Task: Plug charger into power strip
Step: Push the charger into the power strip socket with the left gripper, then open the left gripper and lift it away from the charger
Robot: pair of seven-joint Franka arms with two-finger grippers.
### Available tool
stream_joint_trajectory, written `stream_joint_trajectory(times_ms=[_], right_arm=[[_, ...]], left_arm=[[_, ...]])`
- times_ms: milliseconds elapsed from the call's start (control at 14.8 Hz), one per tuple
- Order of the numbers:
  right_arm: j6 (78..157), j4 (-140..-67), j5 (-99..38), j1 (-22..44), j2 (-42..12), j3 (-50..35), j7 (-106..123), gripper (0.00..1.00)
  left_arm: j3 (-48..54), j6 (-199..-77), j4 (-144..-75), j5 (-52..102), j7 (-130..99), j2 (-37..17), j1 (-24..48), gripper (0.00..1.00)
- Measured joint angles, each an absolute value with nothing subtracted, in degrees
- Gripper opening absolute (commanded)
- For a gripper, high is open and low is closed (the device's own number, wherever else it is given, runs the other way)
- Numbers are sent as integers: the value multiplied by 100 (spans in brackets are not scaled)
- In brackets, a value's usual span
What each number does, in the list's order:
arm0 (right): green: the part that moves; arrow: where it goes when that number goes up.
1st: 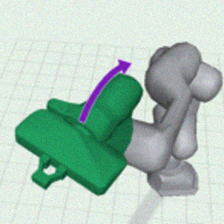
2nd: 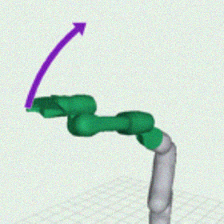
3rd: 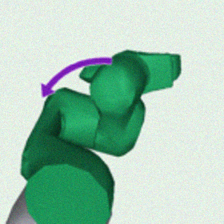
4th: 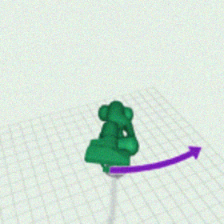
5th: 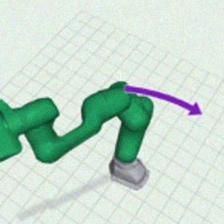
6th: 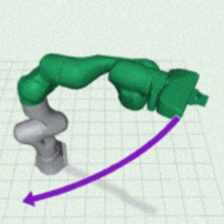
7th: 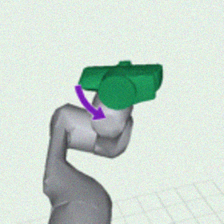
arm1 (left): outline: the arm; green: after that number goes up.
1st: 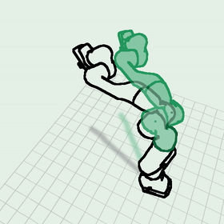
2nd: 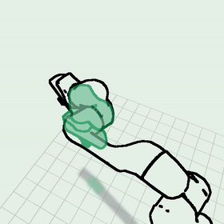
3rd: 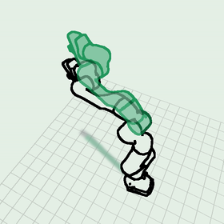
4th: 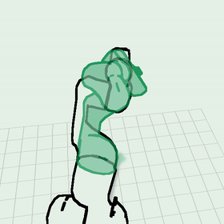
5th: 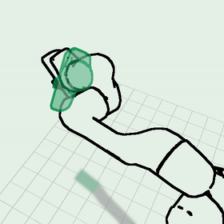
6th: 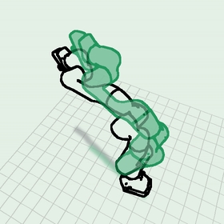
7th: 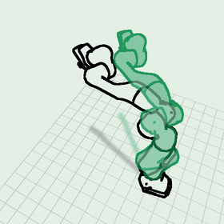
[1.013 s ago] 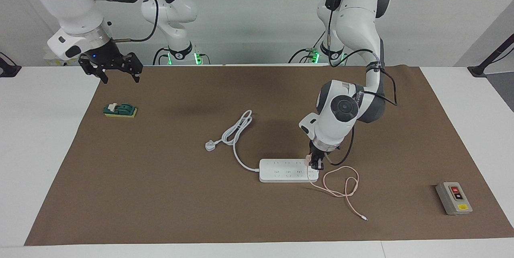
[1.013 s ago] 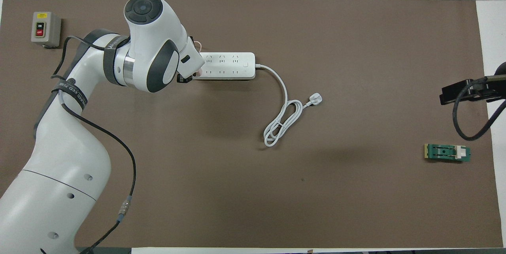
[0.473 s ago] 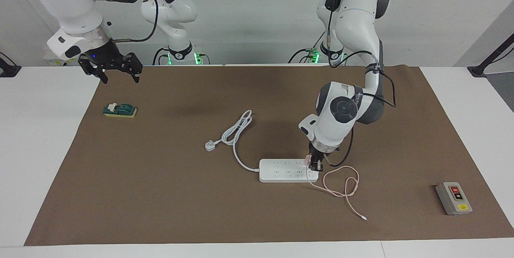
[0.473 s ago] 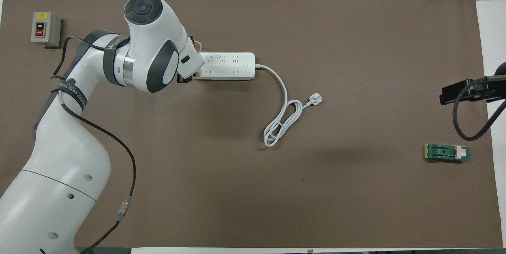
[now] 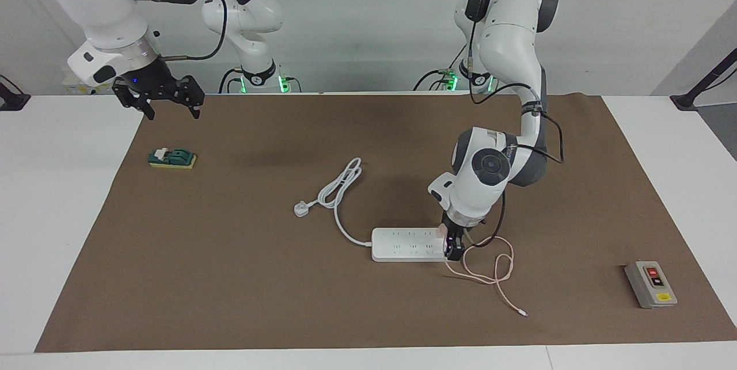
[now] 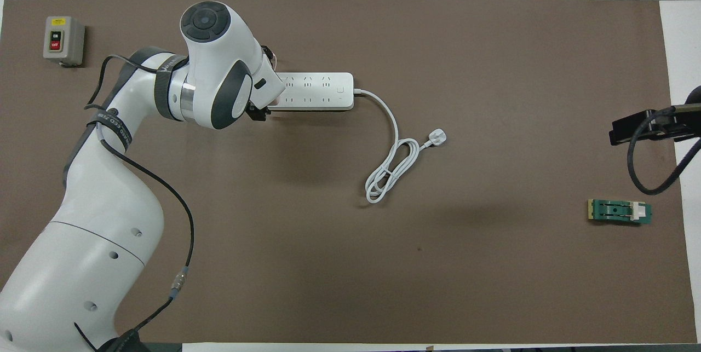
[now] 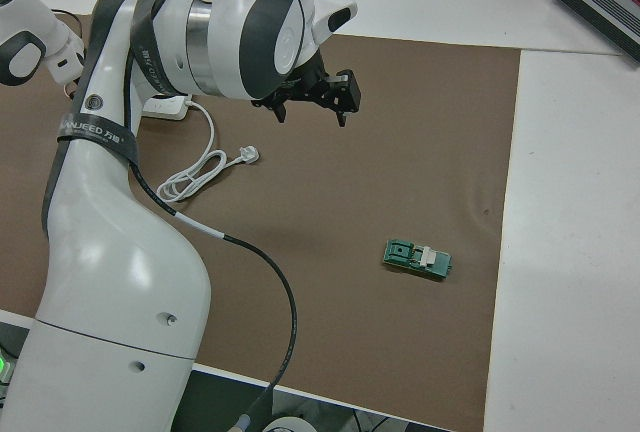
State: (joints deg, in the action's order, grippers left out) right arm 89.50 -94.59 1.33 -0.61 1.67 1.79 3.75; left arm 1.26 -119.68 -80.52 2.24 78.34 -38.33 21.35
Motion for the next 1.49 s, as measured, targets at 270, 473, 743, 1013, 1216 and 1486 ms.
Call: stream_joint_trajectory(times_ms=[270,473,743,1013,1216,1486], right_arm=[[8950,-9459,133,-61,167,179,375,100],[8950,-9459,133,-61,167,179,375,100],[8950,-9459,133,-61,167,179,375,100],[8950,-9459,133,-61,167,179,375,100],[8950,-9459,133,-61,167,179,375,100],[8950,-9459,133,-61,167,179,375,100]], left_arm=[[105,-11961,-8004,226,7834,-3724,2025,100],[98,-11788,-8034,227,7832,-3407,1938,100],[97,-11008,-8106,233,7655,-2694,1851,100],[50,-9561,-8127,234,6820,-1691,1655,100],[34,-8781,-8137,234,6027,-1024,1488,100],[-89,-7812,-8155,228,4697,-301,1213,100]])
